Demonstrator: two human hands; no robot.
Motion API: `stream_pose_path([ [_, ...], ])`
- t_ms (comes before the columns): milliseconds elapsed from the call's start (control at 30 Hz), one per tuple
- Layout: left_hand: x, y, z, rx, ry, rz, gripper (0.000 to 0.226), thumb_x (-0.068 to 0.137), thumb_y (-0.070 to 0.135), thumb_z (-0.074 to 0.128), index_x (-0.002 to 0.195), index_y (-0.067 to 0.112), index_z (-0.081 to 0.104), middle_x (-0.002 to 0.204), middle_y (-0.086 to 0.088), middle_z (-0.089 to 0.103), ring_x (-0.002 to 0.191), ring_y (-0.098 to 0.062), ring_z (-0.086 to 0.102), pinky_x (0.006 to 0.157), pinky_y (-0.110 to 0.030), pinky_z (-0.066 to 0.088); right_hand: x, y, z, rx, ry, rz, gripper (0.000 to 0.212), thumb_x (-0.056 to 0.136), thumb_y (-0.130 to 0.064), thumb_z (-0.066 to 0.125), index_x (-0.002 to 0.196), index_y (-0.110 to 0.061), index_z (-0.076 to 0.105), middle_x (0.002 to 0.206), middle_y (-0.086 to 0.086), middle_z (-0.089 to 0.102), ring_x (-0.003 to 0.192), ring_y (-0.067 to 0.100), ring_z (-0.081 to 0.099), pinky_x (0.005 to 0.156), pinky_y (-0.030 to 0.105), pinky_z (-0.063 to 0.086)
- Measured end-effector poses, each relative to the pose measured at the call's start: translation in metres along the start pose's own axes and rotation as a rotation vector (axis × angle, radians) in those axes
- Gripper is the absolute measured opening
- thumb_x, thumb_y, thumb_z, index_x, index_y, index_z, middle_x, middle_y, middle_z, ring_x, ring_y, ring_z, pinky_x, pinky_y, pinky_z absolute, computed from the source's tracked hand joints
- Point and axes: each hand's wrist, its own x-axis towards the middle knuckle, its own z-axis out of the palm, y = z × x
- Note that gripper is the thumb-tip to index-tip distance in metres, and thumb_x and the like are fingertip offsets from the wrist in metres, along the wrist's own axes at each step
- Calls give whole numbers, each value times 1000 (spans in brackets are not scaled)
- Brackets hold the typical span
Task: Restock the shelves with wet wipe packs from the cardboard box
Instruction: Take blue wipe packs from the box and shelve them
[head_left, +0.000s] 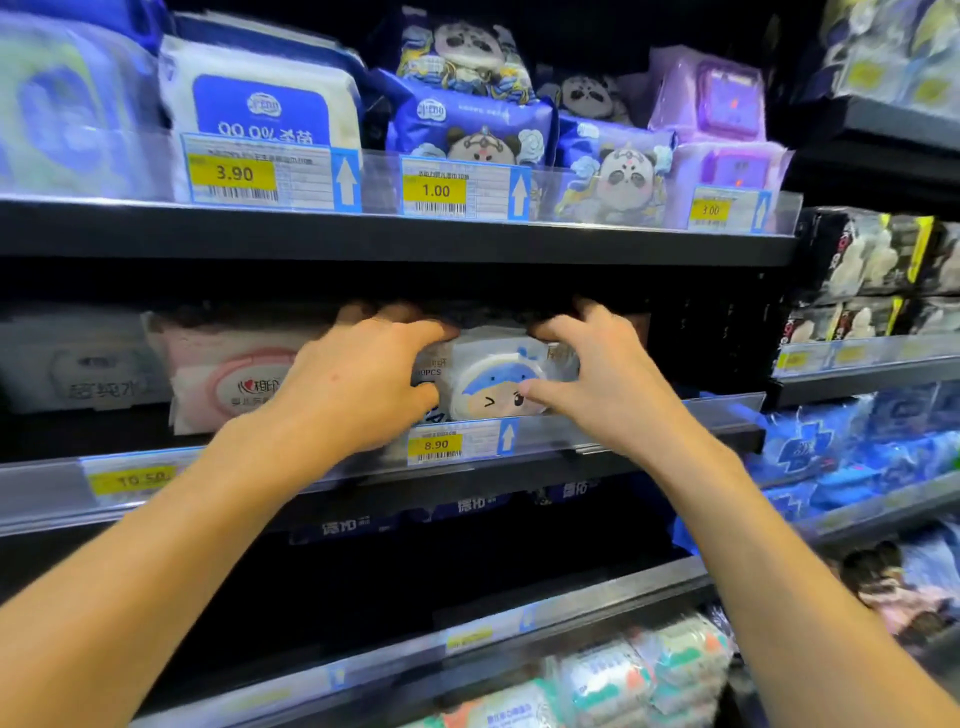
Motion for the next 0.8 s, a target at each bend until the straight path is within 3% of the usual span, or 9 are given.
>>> stream_pose_path([
  [67, -12, 4, -6, -8, 34, 20, 52, 88, 45, 58, 138, 47, 43, 133, 9, 51, 121, -25, 45, 89, -42, 47, -17, -10, -2, -10, 38, -64, 67, 83, -49, 78, 142, -30, 55, 157, 9, 38, 151, 25, 24, 118, 50, 35],
  [167, -30, 9, -14, -66, 83, 89, 52, 82, 56, 59, 132, 46, 48, 132, 15, 49, 121, -17, 43, 92, -40, 46, -34, -22, -11, -36, -3, -144, 71, 83, -45, 79, 146, -28, 51, 157, 4, 41, 150, 21, 28, 120, 40, 31],
  [300, -49, 18, -20, -125, 58, 144, 67, 75, 65, 56, 137, 48, 39, 133, 21, 43, 122, -11, 41, 97, -39, 45, -57, -29, -21, -140, -64, -187, 75, 81, -44, 78, 148, -34, 46, 151, -4, 42, 142, 18, 34, 112, 40, 40],
  [467, -80, 26, -8, -162, 62, 197, 76, 72, 67, 60, 142, 48, 36, 132, 23, 43, 119, -11, 44, 94, -38, 47, -96, -15, -31, -220, -110, -158, 72, 85, -48, 73, 147, -43, 36, 137, -12, 40, 129, 14, 41, 87, 34, 45],
  [567, -100, 39, 8, -231, 58, 264, 72, 74, 66, 58, 140, 47, 37, 133, 24, 43, 120, -9, 46, 94, -39, 49, -117, -1, -35, -241, -196, -131, 73, 87, -49, 71, 149, -42, 32, 141, -15, 40, 133, 12, 39, 93, 36, 47],
  [700, -138, 61, 55, -310, -124, 429, 72, 71, 62, 55, 139, 47, 35, 129, 26, 41, 113, -5, 50, 90, -30, 50, -151, 17, -30, -335, -348, -137, 81, 86, -50, 71, 153, -42, 26, 144, -15, 37, 132, 15, 38, 103, 32, 41],
  [800, -168, 67, 100, -325, -272, 435, 74, 70, 66, 54, 138, 51, 32, 129, 30, 39, 111, 3, 45, 87, -19, 43, -181, 34, -16, -368, -463, -124, 82, 87, -52, 68, 154, -42, 22, 150, -17, 32, 137, 13, 35, 107, 29, 34],
])
